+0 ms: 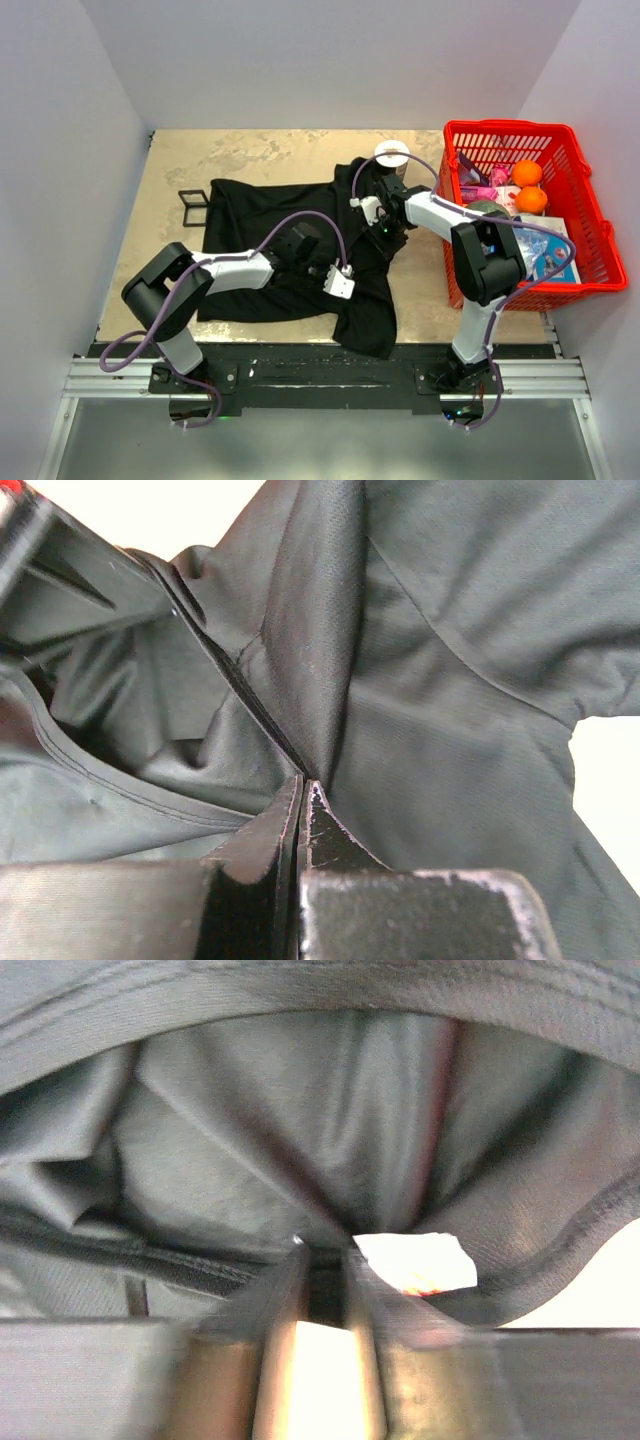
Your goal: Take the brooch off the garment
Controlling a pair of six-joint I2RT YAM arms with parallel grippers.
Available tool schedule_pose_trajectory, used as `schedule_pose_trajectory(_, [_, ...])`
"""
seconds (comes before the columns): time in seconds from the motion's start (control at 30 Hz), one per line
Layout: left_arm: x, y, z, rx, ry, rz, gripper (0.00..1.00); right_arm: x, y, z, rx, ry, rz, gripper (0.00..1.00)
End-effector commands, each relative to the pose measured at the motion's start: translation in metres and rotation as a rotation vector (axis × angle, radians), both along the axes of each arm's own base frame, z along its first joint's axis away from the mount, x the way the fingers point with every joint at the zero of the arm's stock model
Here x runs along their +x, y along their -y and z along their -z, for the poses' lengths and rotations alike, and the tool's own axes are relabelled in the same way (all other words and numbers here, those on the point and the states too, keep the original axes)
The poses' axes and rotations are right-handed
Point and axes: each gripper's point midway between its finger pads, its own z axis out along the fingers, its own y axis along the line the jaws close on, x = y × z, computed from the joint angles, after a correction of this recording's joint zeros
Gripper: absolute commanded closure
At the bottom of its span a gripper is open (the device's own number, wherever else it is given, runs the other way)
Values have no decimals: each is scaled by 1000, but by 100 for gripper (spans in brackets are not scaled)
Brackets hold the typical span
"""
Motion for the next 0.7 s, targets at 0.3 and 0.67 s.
schedule_pose_trajectory(0.3, [11,-5,-33,-133,32,-101,100,4,-79,-39,410,-75,-104,48])
schedule_pose_trajectory(0.67, [16,-5,-42,-171,26,-149,100,-25,-105,-22,473,-217,-169,50])
